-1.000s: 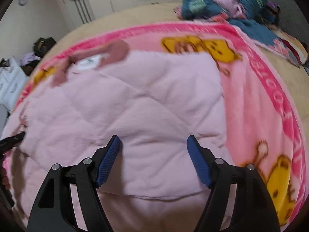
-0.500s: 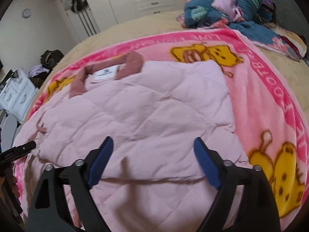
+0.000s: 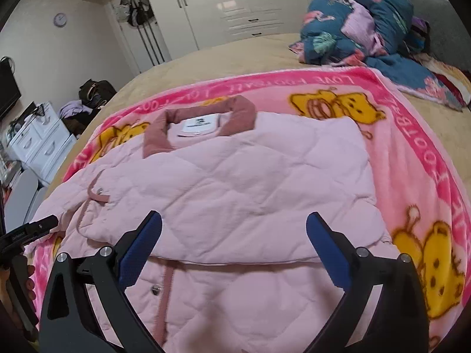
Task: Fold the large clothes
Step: 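Open the left tool and move it to the other sleeve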
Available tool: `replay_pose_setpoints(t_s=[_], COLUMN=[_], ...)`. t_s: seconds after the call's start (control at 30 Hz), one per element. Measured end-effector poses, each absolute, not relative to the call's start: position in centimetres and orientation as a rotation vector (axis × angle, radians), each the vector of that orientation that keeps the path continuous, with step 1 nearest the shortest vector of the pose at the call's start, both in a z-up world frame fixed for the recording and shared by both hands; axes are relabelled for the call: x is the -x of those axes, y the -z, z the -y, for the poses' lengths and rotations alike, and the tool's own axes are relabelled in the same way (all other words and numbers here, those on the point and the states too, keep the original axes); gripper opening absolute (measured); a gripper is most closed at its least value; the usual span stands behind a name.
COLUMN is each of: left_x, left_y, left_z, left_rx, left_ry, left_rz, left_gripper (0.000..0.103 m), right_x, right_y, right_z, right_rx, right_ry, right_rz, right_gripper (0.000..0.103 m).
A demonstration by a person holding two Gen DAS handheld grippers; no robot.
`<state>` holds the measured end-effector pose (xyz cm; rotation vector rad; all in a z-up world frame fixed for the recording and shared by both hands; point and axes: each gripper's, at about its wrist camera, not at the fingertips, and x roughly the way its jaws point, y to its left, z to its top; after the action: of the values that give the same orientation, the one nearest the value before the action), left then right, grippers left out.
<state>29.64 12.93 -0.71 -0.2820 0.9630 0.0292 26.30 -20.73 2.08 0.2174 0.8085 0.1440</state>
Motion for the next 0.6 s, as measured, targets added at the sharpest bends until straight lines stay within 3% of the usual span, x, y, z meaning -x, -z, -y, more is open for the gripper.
replay_pose_setpoints(t_s=[0.6], left_x=[-25.5], left_y=[1.1], left_z=[-22.3], left_rx=[0.337], left_ry=[-0.201], left_rz=[-0.918], left_gripper=[0.094], right_x=[-26.3], right_y=[-5.0], right_z=[6.7], right_rx=[-0.107], right_ry=[-0.378], right_rz=[-0.781], right_gripper=[0.098])
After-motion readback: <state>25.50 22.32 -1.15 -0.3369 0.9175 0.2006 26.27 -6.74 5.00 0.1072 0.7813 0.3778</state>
